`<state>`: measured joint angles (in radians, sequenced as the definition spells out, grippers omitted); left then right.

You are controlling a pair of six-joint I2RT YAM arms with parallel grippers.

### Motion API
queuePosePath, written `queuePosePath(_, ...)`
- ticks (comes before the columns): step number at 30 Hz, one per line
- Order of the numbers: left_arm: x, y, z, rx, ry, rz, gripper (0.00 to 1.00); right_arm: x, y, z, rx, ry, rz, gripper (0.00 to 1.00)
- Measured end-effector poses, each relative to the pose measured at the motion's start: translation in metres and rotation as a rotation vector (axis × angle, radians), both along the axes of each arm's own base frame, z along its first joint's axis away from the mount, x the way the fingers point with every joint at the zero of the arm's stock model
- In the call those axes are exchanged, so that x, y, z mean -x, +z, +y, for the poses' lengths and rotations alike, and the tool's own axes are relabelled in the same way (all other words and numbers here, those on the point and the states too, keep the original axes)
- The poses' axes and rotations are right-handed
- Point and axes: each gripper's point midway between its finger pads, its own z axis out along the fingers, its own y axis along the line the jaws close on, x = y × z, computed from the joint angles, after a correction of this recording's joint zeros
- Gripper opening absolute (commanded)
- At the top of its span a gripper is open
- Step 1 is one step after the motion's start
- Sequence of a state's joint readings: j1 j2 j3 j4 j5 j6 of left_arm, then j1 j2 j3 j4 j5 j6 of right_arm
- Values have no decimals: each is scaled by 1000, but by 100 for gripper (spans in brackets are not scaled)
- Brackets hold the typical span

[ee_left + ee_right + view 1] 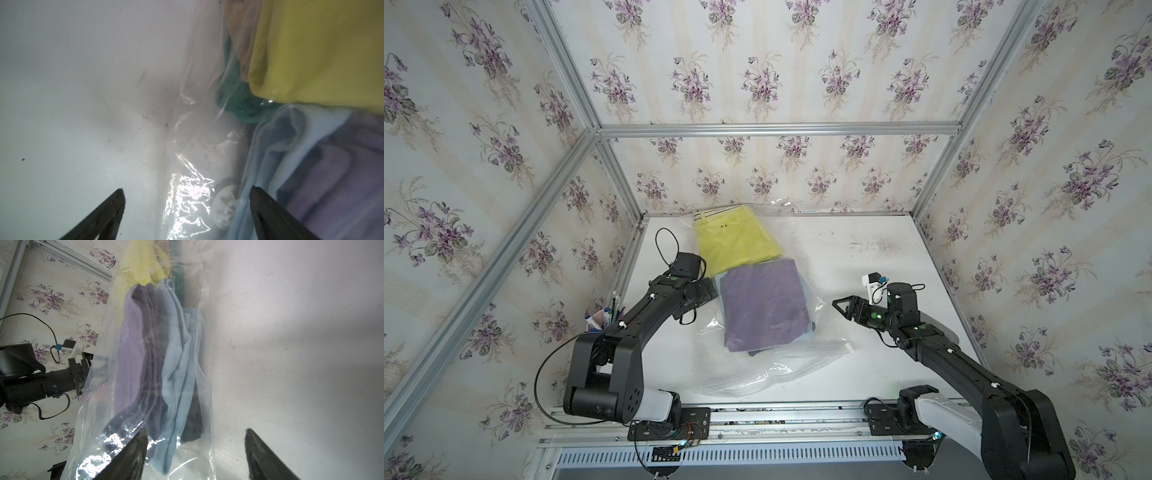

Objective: Take the trousers out of the vacuum bag
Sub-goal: Adjust the vacuum bag at the center of the board.

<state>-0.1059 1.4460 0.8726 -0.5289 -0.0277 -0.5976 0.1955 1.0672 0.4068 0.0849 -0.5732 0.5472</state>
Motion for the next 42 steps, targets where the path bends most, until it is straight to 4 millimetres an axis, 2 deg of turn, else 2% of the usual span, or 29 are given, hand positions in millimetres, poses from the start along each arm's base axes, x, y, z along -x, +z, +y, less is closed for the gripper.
queuePosePath(5, 4, -18, 4, 8, 26, 7, 62, 0, -1, 0, 1, 0, 2, 66)
queuePosePath(7, 2, -22, 5, 18, 32, -2, 49, 1, -1, 0, 1, 0, 3, 64)
queuePosePath(11, -1, -26, 4, 38, 35, -17, 31, 2, -3, 0, 2, 0, 7, 62)
queuePosePath(15, -3, -28, 4, 46, 38, -33, 20, 3, -5, -1, 1, -1, 13, 60)
queuePosePath(20, -5, -27, 7, 49, 47, -51, 0, 2, -2, 2, -14, 14, 3, 60)
queuePosePath(27, -4, -25, 12, 41, 65, -74, 0, -11, -2, 9, -38, 32, -2, 60)
queuePosePath(34, 6, -19, 26, 24, 138, -117, 0, -20, -20, 25, -50, 74, 60, 61)
queuePosePath(37, 11, -16, 30, 20, 169, -135, 0, -21, -27, 36, -44, 107, 77, 56)
queuePosePath(40, 16, -10, 35, 14, 207, -162, 0, -21, -36, 39, -41, 113, 94, 52)
queuePosePath(42, 22, -7, 37, 15, 228, -177, 0, -21, -40, 40, -41, 116, 102, 43)
